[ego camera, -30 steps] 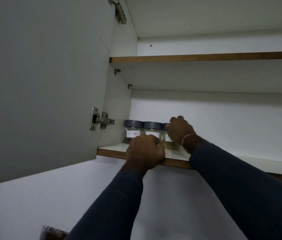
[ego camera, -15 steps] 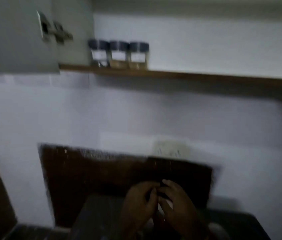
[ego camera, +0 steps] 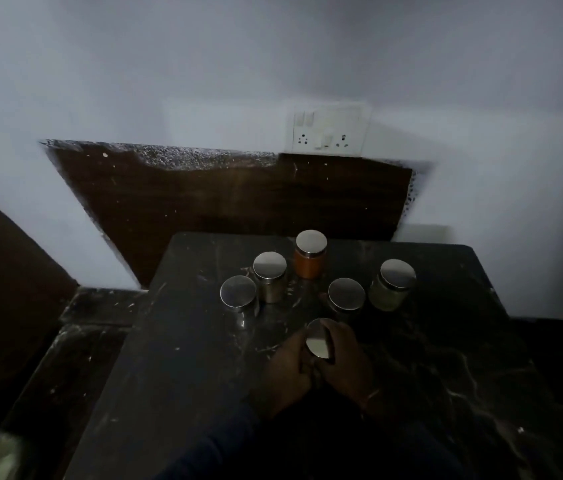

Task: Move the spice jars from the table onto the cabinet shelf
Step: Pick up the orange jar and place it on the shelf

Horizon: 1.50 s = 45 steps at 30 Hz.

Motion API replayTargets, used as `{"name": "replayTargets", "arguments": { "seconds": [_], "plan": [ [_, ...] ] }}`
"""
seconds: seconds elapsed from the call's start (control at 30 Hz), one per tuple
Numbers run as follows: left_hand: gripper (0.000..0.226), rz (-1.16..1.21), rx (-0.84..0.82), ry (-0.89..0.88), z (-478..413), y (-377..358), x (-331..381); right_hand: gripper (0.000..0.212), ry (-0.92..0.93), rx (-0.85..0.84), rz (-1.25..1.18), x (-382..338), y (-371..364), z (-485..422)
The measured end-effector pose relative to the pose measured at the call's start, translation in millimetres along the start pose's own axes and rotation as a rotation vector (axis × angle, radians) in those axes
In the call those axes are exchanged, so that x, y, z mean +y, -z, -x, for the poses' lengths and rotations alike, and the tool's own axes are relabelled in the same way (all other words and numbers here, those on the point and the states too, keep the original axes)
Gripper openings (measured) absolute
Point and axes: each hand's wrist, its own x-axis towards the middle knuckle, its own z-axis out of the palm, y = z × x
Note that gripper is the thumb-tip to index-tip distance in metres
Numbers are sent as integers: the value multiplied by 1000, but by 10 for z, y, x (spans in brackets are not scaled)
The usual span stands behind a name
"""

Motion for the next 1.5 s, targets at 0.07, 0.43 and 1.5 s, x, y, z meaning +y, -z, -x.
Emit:
{"name": "replayTargets", "arguments": {
  "seconds": [0.07, 0.43, 1.5],
  "plan": [
    [55, 91, 1, 44, -20, 31, 11, 76, -32, 28, -78, -7, -35, -36],
    [43, 853, -145, 531, -70, 491, 45, 53, -207, -14, -1185, -145, 274, -267],
    [46, 324, 88, 135, -617, 480, 203, 45, 304, 358, -18, -422, 205, -499]
  ]
}}
